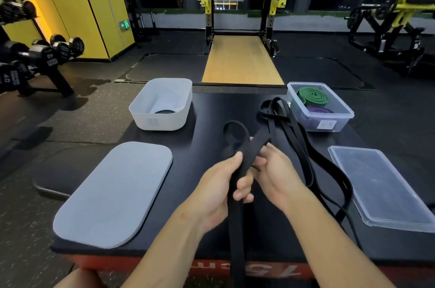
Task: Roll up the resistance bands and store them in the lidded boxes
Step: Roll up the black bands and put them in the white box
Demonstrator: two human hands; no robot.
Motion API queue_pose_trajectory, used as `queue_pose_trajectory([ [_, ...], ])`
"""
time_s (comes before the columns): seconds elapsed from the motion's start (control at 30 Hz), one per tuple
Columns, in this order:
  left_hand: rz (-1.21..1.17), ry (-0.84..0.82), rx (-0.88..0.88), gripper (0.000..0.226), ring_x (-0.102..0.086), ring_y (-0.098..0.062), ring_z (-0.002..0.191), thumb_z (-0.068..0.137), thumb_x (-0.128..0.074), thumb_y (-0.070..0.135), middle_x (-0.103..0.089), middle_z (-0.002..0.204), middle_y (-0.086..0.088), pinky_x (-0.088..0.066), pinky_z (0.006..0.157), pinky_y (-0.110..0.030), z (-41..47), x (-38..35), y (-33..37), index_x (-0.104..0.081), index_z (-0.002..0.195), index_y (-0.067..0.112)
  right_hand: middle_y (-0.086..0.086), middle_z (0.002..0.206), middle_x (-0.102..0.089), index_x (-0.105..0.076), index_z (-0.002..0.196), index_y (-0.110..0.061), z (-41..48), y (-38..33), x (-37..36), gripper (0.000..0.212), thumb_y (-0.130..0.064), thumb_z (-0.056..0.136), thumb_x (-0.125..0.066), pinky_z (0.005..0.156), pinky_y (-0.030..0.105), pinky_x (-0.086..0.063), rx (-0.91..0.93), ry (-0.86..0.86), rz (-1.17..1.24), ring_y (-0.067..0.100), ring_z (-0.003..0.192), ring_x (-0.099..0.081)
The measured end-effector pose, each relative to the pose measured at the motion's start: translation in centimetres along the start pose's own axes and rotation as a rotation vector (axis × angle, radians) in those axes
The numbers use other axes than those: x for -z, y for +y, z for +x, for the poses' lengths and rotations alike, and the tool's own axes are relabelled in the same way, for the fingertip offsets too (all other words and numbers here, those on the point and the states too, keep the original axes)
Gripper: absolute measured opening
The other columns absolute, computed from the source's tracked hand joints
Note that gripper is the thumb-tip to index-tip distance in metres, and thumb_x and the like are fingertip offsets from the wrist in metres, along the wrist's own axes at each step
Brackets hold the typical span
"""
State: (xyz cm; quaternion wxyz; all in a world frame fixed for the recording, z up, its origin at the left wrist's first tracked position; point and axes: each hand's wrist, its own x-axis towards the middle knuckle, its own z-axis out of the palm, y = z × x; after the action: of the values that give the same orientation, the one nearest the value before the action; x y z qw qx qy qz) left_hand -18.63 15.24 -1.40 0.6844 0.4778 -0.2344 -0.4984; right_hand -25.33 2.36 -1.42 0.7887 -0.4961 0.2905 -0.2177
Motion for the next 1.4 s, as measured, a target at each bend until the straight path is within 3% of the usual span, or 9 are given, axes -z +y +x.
queue_pose_trajectory([
  [0.1,0.119,-0.131,-0.018,0.042,-0.028,-0.013,0.052,0.111,-0.040,0.035,-0.036,0.062,0.000,-0.047,0.068,-0.031,-0.7,-0.1,0.0,-0.079,0.107,0.020,-0.004,0.065,-0.062,-0.066,0.088,-0.019,2.0,-0.6,0.5,0.020,-0.023,0.103,-0.053,0.059,0.024,-0.051,0.058,0.182,-0.011,0.014,0.063,-0.062],
  [0.2,0.119,-0.090,-0.046,0.044,-0.026,-0.014,0.053,0.112,-0.037,0.031,-0.033,0.061,0.000,-0.047,0.067,-0.030,-1.0,-0.2,0.3,-0.079,0.113,0.017,0.000,0.083,-0.068,-0.059,0.088,-0.024,3.4,-0.8,1.7,0.039,-0.060,0.099,-0.048,0.073,0.034,-0.049,0.113,0.249,-0.643,0.022,0.078,-0.064],
  [0.27,0.090,-0.040,-0.035,0.045,-0.025,-0.014,0.053,0.110,-0.041,0.033,-0.033,0.058,0.002,-0.046,0.065,-0.029,-1.0,0.2,0.4,-0.081,0.092,0.023,0.004,0.092,-0.069,-0.056,0.101,-0.023,4.1,-1.0,2.2,0.037,-0.059,0.101,-0.048,0.072,0.035,-0.047,0.185,0.351,-0.802,0.024,0.079,-0.063],
  [0.4,0.015,0.022,0.033,0.044,-0.026,-0.013,0.053,0.113,-0.037,0.031,-0.033,0.062,0.001,-0.044,0.063,-0.028,-0.9,0.8,0.2,-0.077,0.120,0.013,0.013,0.090,-0.075,-0.059,0.113,-0.015,4.4,-2.3,1.3,0.012,-0.016,0.102,-0.059,0.057,0.031,-0.050,0.243,0.261,-0.305,0.015,0.068,-0.068],
  [0.6,0.035,0.142,0.160,0.031,-0.030,-0.012,0.051,0.111,-0.044,0.028,-0.039,0.064,0.001,-0.047,0.059,-0.026,-0.5,0.8,0.0,-0.072,0.116,0.015,0.008,0.119,-0.076,-0.061,0.126,-0.013,4.1,-2.5,-0.1,0.033,0.000,0.101,-0.043,0.100,0.044,-0.054,0.246,0.050,0.158,0.025,0.112,-0.072],
  [0.83,0.206,0.349,0.143,0.020,-0.033,-0.008,0.048,0.113,-0.041,0.028,-0.044,0.062,0.005,-0.044,0.054,-0.024,-0.3,0.2,-1.7,-0.060,0.116,0.026,0.005,0.115,-0.071,-0.059,0.112,-0.023,5.2,-3.9,-0.8,0.022,-0.007,0.098,-0.059,0.109,0.043,-0.039,0.361,-0.037,0.315,0.022,0.116,-0.062],
  [1.0,0.345,0.439,0.086,0.037,-0.042,-0.003,0.048,0.113,-0.032,0.023,-0.052,0.072,0.008,-0.042,0.052,-0.022,0.1,0.5,-2.4,-0.066,0.118,0.034,0.005,0.103,-0.072,-0.049,0.132,-0.017,6.7,-5.8,-1.1,0.047,-0.014,0.090,-0.071,0.102,0.038,-0.049,0.311,-0.003,0.523,0.031,0.114,-0.069],
  [1.23,0.144,0.492,0.195,0.034,-0.034,-0.005,0.047,0.113,-0.034,0.021,-0.046,0.062,0.008,-0.041,0.050,-0.022,0.2,1.6,-3.0,-0.068,0.116,0.023,0.000,0.162,-0.037,-0.027,0.162,-0.026,9.8,-3.7,0.7,0.075,-0.031,0.099,-0.067,0.116,0.040,-0.031,0.049,0.088,-0.483,0.023,0.146,-0.039],
  [1.4,0.089,0.496,0.213,0.020,-0.034,-0.005,0.047,0.113,-0.039,0.022,-0.046,0.059,0.007,-0.042,0.051,-0.024,0.3,2.0,-3.1,-0.053,0.125,0.028,-0.001,0.124,-0.066,-0.064,0.120,-0.028,9.2,-1.3,2.4,0.026,-0.034,0.095,-0.060,0.095,0.047,-0.057,0.130,0.294,-0.794,0.024,0.107,-0.066],
])
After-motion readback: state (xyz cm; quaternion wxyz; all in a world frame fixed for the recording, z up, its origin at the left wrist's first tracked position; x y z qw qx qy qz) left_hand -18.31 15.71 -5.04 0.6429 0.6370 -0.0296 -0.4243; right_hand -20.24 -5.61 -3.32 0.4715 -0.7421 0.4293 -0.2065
